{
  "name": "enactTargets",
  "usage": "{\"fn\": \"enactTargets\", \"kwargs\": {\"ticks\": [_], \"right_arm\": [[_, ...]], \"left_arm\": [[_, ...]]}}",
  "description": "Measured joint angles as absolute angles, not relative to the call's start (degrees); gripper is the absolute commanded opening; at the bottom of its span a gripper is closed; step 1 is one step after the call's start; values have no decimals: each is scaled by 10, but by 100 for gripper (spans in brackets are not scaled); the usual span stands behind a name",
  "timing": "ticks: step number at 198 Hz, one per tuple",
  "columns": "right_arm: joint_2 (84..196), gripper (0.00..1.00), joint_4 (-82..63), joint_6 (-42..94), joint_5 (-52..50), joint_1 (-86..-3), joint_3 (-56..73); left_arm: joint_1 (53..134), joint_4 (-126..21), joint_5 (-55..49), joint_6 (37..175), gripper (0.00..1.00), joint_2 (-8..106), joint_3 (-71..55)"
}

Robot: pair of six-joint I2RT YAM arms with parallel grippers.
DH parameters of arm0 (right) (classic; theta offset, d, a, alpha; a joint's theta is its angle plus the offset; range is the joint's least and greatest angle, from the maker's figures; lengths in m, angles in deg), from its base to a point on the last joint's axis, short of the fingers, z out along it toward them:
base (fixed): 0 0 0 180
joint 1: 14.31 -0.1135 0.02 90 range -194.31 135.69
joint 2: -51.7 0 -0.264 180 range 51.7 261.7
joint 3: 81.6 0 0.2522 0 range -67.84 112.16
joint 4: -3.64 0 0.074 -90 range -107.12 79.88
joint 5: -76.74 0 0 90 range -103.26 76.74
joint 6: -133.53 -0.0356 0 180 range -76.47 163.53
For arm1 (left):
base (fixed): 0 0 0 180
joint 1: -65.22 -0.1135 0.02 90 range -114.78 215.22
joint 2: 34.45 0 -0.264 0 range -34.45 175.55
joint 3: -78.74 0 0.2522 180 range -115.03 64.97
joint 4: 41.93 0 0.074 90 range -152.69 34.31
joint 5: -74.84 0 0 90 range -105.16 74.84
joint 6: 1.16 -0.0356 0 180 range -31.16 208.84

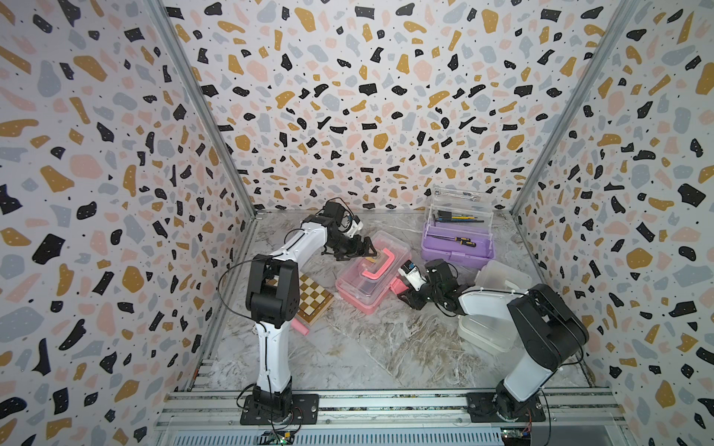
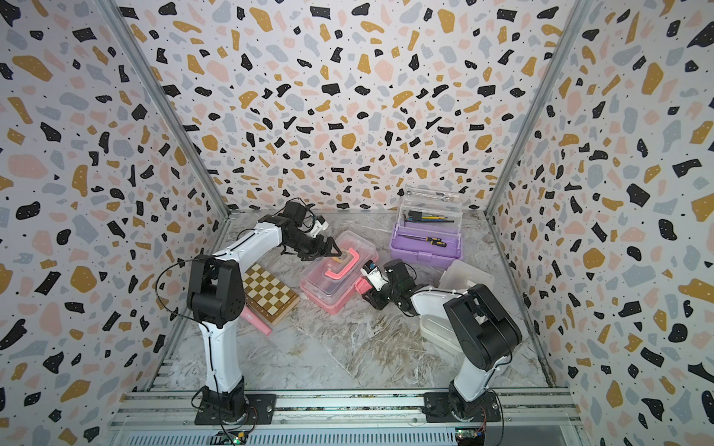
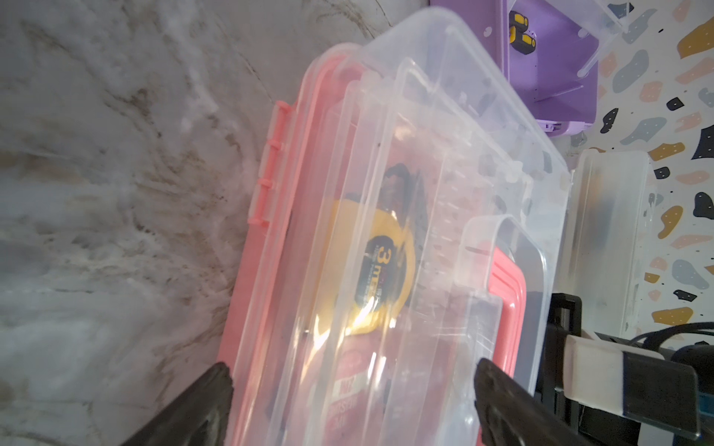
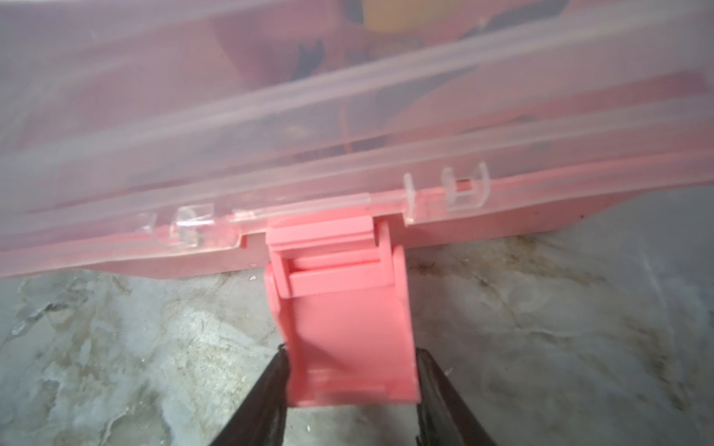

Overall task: Close toolboxes
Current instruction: Fasten the toolbox latch on the toolbox.

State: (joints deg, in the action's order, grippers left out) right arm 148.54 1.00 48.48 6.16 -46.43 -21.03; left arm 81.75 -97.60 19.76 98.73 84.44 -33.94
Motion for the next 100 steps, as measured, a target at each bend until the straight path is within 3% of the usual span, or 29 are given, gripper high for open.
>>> {"fn": "enactTargets", "kwargs": {"ticks": [100], "right_arm": [[1492,22,-134,474,77,-460,-114]], "left_arm": [[826,-944,154,988,93,819,-314]]}}
